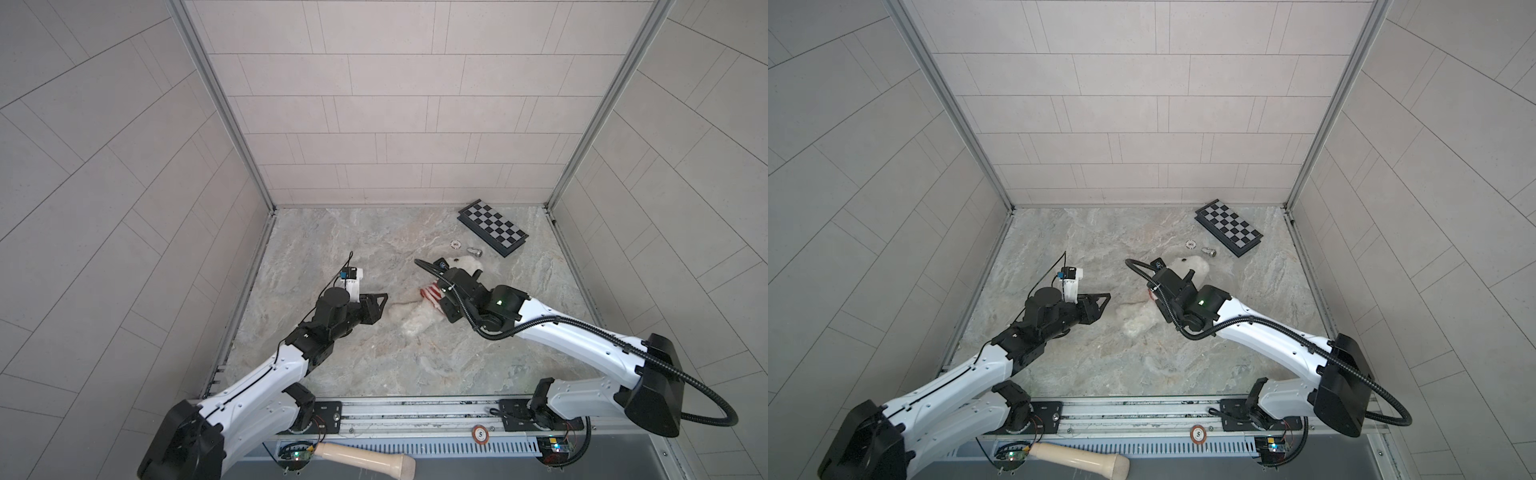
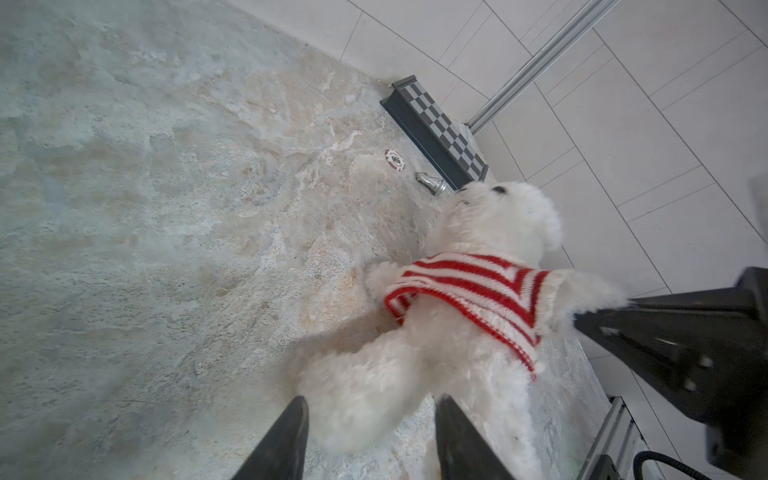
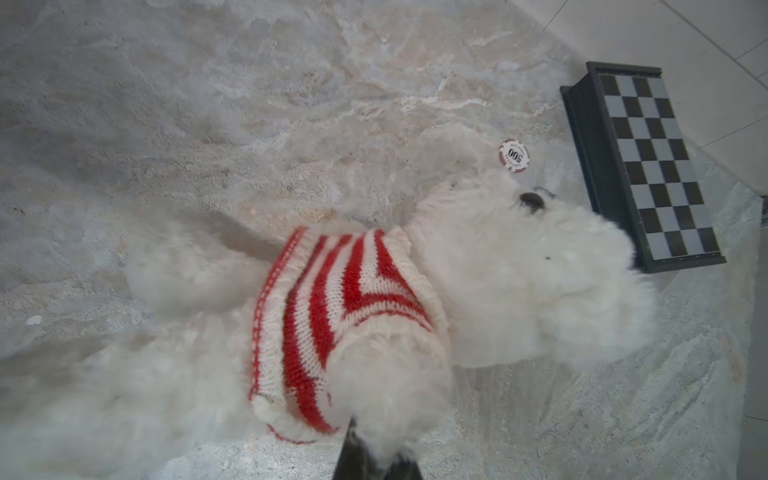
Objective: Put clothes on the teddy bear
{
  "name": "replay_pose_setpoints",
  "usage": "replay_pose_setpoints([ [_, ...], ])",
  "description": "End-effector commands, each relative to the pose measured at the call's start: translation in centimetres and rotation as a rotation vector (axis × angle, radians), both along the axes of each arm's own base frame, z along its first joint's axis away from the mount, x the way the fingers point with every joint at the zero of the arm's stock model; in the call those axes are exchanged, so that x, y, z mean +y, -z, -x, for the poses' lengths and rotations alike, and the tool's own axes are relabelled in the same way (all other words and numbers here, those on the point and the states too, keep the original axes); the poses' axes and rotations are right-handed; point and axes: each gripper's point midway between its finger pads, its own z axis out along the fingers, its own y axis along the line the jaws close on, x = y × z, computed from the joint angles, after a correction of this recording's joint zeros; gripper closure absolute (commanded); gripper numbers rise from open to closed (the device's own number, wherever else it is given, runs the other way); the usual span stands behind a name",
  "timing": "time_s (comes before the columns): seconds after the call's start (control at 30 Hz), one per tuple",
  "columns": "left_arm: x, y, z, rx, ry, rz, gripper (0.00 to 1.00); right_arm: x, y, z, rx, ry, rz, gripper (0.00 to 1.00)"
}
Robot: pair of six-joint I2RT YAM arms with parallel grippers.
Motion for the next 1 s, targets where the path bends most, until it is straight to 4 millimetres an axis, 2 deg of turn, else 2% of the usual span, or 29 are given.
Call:
replay_pose_setpoints([
  [0.0,0.8,-0.1,0.9,-0.006,0.023,-0.060,0.46,1.5,-3.0,-1.5,-0.073,0.001,-0.118,1.00],
  [0.17,1.5,-1.1,1.3,-0.027,0.020,-0.064,0.46,2.8,-2.1,-1.6,-0.047,-0.032,-0.144,1.00],
  [0.33,1.4,-1.7,2.0,-0.055,0.058,-0.074,0.45,6.0,-2.1,-1.8,0.000,-0.102,-0.316,1.00],
  [0.5,2.1,-1.9,2.5,-0.044,0.062,-0.135,0.42,6.8,0.2,-2.5,0.081,-0.045,-0.432,1.00],
  [0.63,2.8,-1.5,2.3,-0.019,0.036,-0.201,0.40,6.3,0.7,-3.5,0.140,0.003,-0.681,0.96],
  [0.7,2.8,-1.7,2.0,-0.014,0.026,-0.228,0.40,5.0,1.1,-4.1,0.111,0.046,-0.760,0.87],
  [0.77,2.5,-1.9,1.9,-0.010,0.025,-0.276,0.38,4.0,1.8,-4.2,0.113,0.072,-0.796,0.77],
  [0.87,1.7,-2.1,1.8,0.006,0.042,-0.383,0.36,3.2,2.8,-4.0,0.138,0.094,-0.798,0.69],
  [0.97,0.1,-2.6,1.6,0.023,0.076,-0.444,0.34,1.2,3.4,-4.2,0.130,0.156,-0.823,0.60],
])
